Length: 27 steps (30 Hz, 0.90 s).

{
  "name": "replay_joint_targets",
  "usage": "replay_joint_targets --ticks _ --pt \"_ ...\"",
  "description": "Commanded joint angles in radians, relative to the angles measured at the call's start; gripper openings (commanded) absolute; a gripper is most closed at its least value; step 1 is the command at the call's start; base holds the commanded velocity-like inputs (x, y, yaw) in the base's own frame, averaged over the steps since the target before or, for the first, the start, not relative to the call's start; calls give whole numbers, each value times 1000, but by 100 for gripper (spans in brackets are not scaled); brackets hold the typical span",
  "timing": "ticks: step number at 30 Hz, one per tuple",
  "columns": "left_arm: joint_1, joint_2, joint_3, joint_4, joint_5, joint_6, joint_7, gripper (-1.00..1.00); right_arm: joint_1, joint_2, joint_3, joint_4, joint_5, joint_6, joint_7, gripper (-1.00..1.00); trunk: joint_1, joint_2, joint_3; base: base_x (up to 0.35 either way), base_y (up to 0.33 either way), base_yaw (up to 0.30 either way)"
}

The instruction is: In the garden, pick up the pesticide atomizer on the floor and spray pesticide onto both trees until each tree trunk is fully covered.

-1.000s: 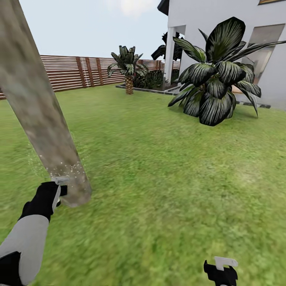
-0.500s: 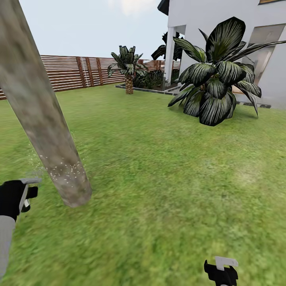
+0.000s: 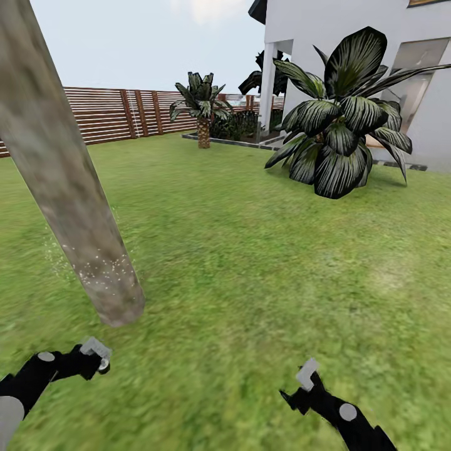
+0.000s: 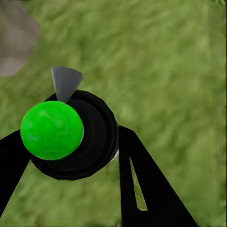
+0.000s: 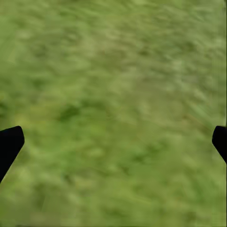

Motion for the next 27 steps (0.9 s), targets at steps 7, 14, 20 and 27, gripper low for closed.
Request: replay_joint_targets --ticks 7,14,20,27 --pt "-1 -95 -227 -9 -28 -106 -141 -100 -10 -2 40 -136 17 -3 357 100 0 0 -1 0 0 0" --pt "-2 -154 -346 -8 -33 -104 -143 -100 -18 17 235 -177 10 -2 423 -100 0 0 -1 0 0 0" --pt "-3 -229 -420 -7 -89 -97 -143 -100 -19 114 239 -243 13 -2 500 -100 0 0 -1 0 0 0" --pt "-2 -309 -421 -2 -159 -102 -139 -100 -20 178 342 -262 12 0 523 -100 0 0 -1 0 0 0"
